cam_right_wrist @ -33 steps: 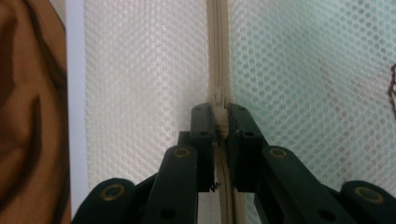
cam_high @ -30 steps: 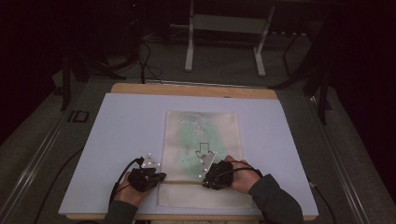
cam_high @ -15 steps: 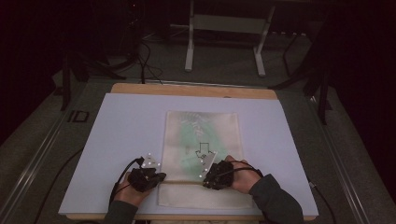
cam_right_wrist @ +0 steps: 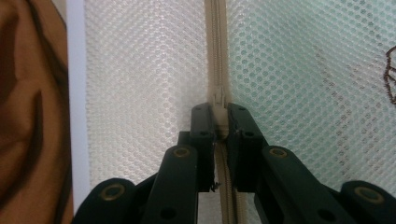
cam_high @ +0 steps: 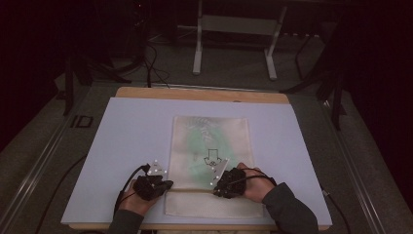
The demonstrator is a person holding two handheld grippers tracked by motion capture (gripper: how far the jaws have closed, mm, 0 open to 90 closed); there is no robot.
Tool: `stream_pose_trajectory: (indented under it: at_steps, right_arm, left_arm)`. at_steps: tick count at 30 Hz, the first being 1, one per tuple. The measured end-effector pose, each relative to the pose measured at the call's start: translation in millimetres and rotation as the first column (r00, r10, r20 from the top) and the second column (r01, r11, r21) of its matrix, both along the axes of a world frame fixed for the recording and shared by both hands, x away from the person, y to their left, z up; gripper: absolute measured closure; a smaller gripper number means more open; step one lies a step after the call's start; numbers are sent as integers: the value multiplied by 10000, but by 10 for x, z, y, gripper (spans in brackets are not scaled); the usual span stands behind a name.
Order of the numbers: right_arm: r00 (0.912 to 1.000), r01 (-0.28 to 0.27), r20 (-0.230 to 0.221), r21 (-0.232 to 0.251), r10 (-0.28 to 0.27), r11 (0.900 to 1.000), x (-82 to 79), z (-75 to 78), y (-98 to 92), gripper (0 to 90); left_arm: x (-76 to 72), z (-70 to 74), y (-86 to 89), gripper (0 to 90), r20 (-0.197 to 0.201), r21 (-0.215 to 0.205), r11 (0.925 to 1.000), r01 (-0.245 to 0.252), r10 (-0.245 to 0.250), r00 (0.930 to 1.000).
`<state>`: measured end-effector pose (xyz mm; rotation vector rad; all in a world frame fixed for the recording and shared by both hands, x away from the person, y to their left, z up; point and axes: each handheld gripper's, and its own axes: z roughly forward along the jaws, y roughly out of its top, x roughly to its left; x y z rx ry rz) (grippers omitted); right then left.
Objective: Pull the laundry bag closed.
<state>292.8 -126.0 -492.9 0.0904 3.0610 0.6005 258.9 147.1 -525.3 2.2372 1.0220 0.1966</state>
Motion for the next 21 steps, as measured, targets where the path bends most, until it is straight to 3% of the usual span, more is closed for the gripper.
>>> stream_pose_trajectory:
  at_steps: [21]
  right_arm:
    - [9997, 238, -9, -52, -238, 9997, -5, 0, -153, 824]
  left_arm:
    - [-1, 1, -1, 895, 12, 21, 10000, 2, -2, 10000]
